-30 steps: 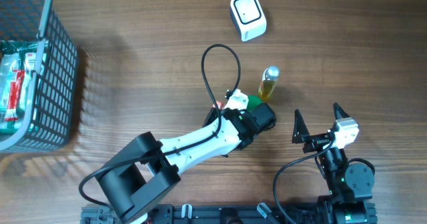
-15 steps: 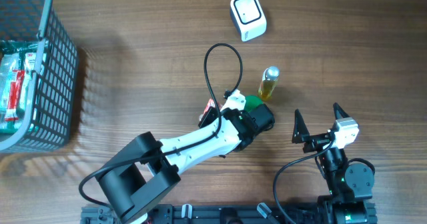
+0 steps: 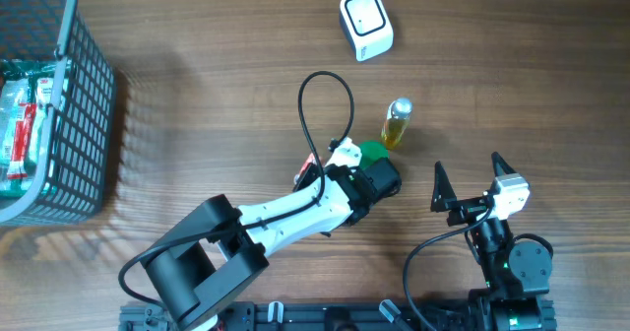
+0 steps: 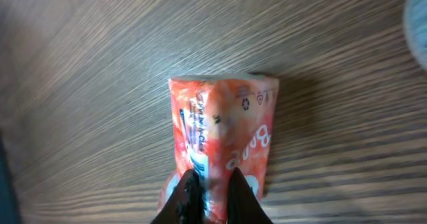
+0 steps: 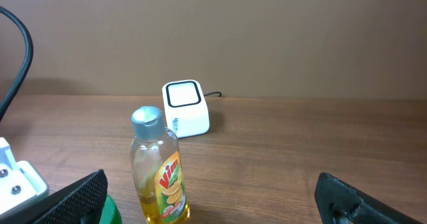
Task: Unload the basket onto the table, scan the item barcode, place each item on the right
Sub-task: 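Lower the orange snack pack onto the table left of the green-capped jar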
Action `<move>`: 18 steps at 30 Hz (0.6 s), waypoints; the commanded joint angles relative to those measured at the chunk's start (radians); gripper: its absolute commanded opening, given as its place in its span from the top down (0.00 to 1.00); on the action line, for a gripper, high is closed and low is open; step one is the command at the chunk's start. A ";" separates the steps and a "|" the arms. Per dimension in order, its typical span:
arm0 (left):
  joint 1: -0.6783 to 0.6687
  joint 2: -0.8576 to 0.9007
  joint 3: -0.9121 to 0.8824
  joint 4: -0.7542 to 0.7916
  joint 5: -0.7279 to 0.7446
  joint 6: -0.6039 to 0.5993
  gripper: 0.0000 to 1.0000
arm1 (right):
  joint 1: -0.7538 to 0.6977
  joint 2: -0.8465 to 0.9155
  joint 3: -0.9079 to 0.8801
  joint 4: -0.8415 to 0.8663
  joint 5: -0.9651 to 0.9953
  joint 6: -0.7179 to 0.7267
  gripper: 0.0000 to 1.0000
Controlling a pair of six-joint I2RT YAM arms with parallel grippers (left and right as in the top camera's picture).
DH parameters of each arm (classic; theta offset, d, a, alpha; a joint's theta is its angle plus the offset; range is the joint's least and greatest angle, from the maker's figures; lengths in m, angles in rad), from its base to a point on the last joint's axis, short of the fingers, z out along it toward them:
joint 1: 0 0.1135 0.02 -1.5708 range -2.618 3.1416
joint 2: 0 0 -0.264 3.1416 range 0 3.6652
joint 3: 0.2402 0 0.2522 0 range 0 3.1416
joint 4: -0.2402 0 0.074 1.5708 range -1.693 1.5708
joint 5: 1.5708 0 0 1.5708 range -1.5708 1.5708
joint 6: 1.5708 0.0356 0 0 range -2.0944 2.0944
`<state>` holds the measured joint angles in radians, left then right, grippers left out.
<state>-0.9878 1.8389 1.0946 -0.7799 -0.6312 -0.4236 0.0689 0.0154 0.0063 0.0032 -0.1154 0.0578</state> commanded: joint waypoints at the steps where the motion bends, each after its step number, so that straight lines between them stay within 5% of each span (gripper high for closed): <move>1: -0.003 0.007 -0.010 0.005 0.055 0.001 0.89 | -0.005 -0.005 -0.001 0.003 0.002 -0.003 0.00; 11: -0.003 -0.013 -0.007 0.006 0.059 -0.006 0.72 | -0.005 -0.005 -0.001 0.003 0.002 -0.003 0.00; 18: -0.003 -0.074 -0.007 0.010 0.084 -0.033 0.72 | -0.005 -0.005 -0.001 0.003 0.002 -0.003 0.00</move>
<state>-0.9878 1.8210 1.0946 -0.7773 -0.5842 -0.4313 0.0689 0.0154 0.0063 0.0032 -0.1150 0.0578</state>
